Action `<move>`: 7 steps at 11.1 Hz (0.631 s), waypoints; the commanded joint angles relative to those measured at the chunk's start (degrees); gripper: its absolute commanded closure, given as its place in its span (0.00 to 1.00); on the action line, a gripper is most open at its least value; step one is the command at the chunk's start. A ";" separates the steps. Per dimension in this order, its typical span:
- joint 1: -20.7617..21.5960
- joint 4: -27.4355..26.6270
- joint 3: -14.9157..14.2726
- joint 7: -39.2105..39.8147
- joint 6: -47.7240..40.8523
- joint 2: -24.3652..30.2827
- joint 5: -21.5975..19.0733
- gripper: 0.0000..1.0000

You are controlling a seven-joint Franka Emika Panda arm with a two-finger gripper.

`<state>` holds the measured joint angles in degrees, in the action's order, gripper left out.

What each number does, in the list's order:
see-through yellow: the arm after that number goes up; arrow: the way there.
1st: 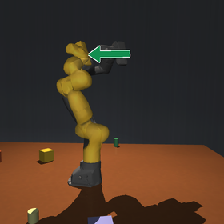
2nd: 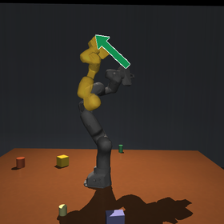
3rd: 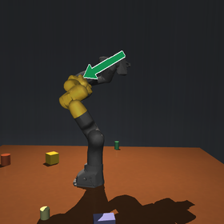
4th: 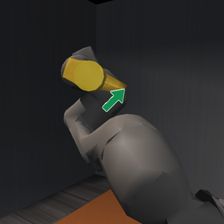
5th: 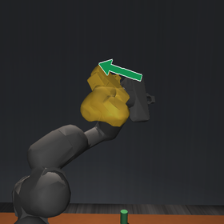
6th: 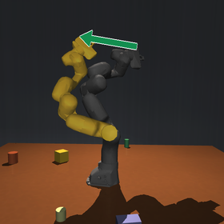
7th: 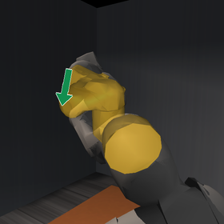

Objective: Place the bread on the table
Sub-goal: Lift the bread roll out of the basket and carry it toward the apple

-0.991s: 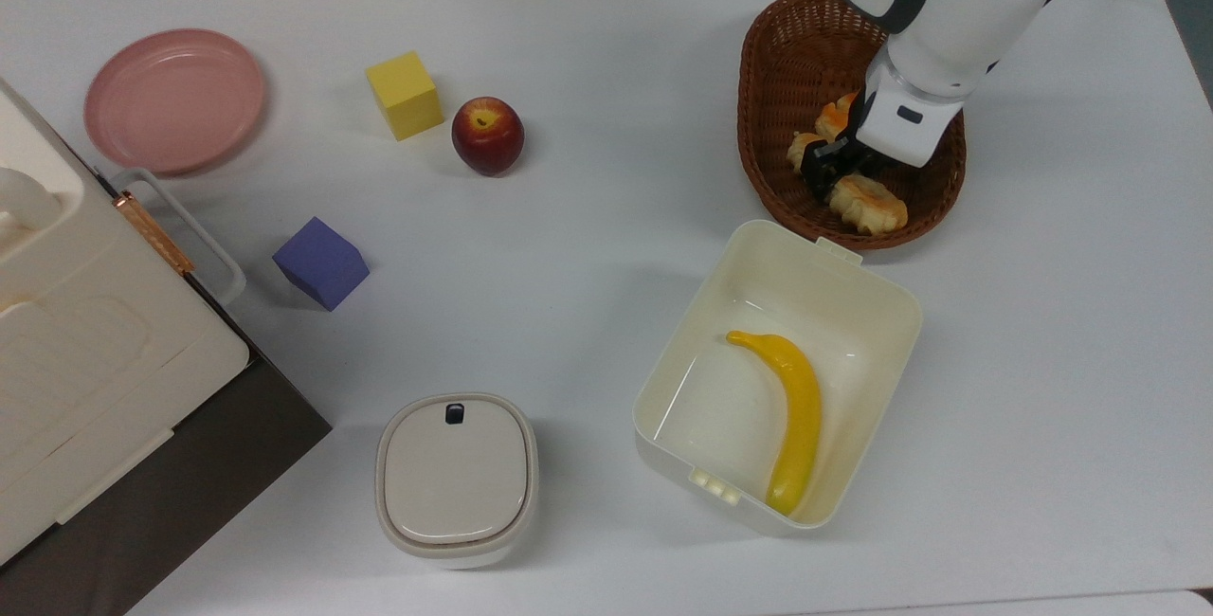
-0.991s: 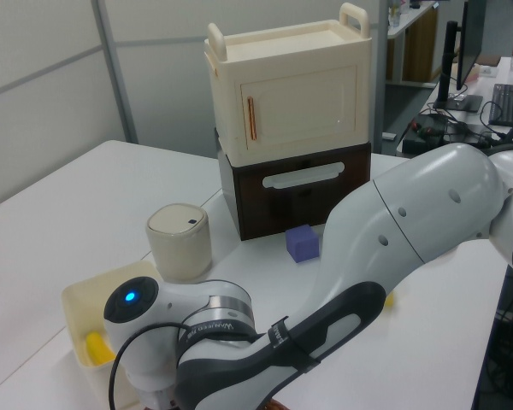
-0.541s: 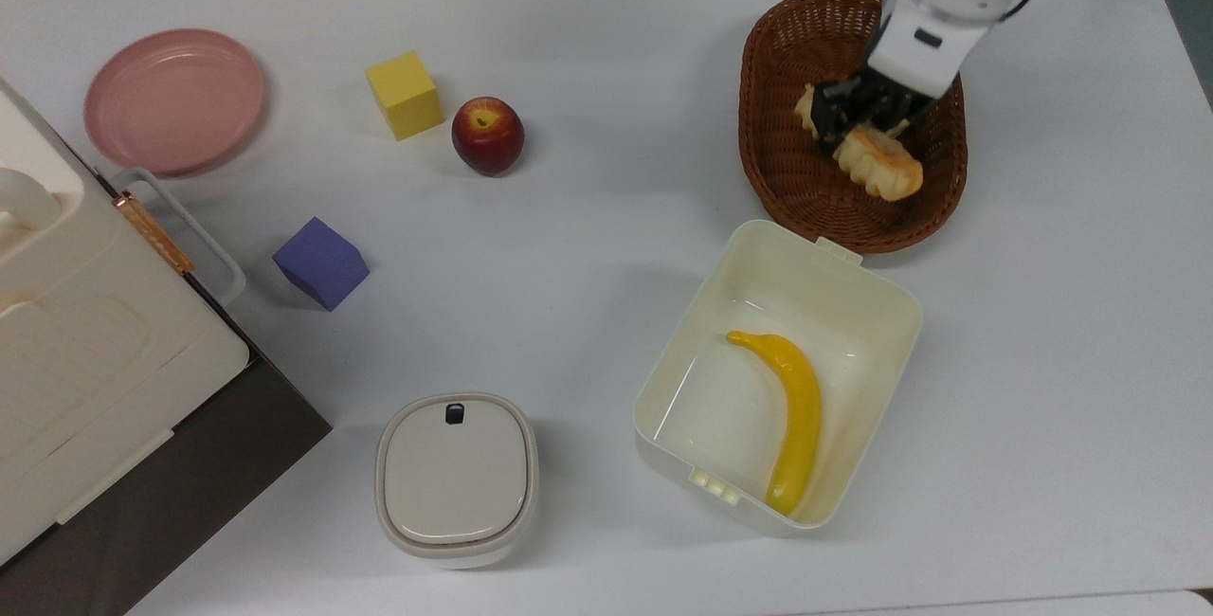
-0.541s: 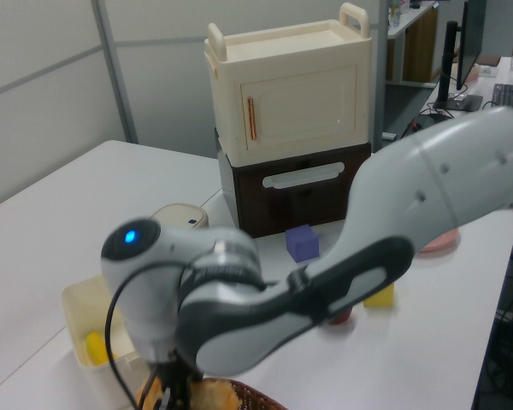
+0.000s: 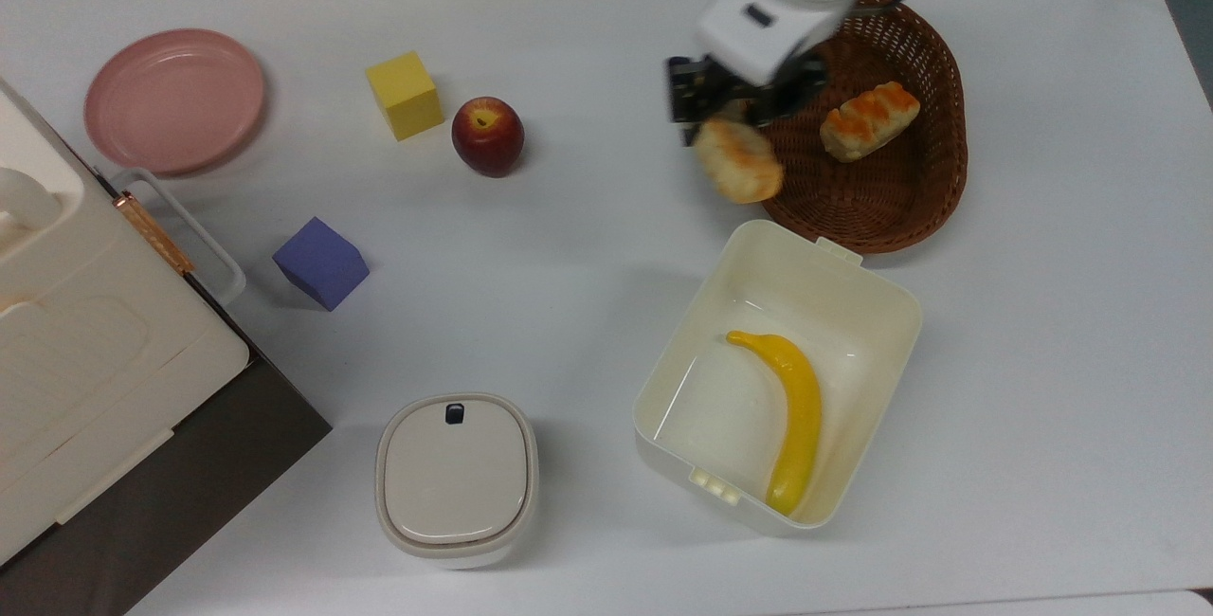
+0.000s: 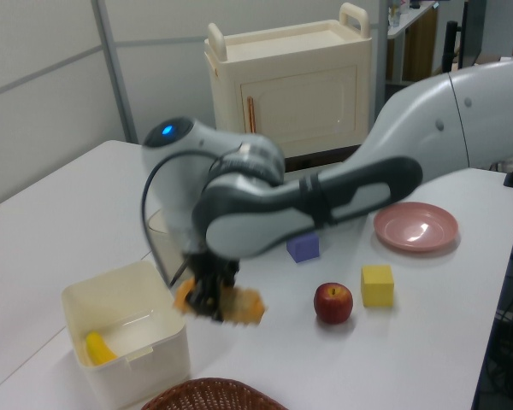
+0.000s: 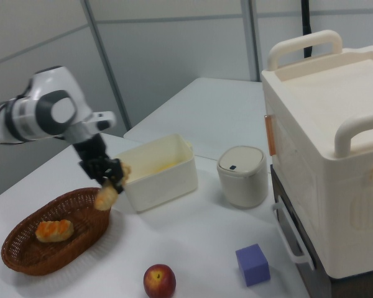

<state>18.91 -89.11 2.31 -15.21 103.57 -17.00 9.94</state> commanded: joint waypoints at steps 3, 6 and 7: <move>-13.44 -2.20 -0.47 11.69 -2.67 2.85 1.05 0.00; -18.36 -1.86 -0.55 14.67 -2.58 3.20 1.14 0.00; -19.68 -1.77 -0.55 16.25 -2.67 4.33 0.96 0.00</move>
<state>1.23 -89.38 1.75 -2.17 101.73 -15.97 10.12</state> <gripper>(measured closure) 0.000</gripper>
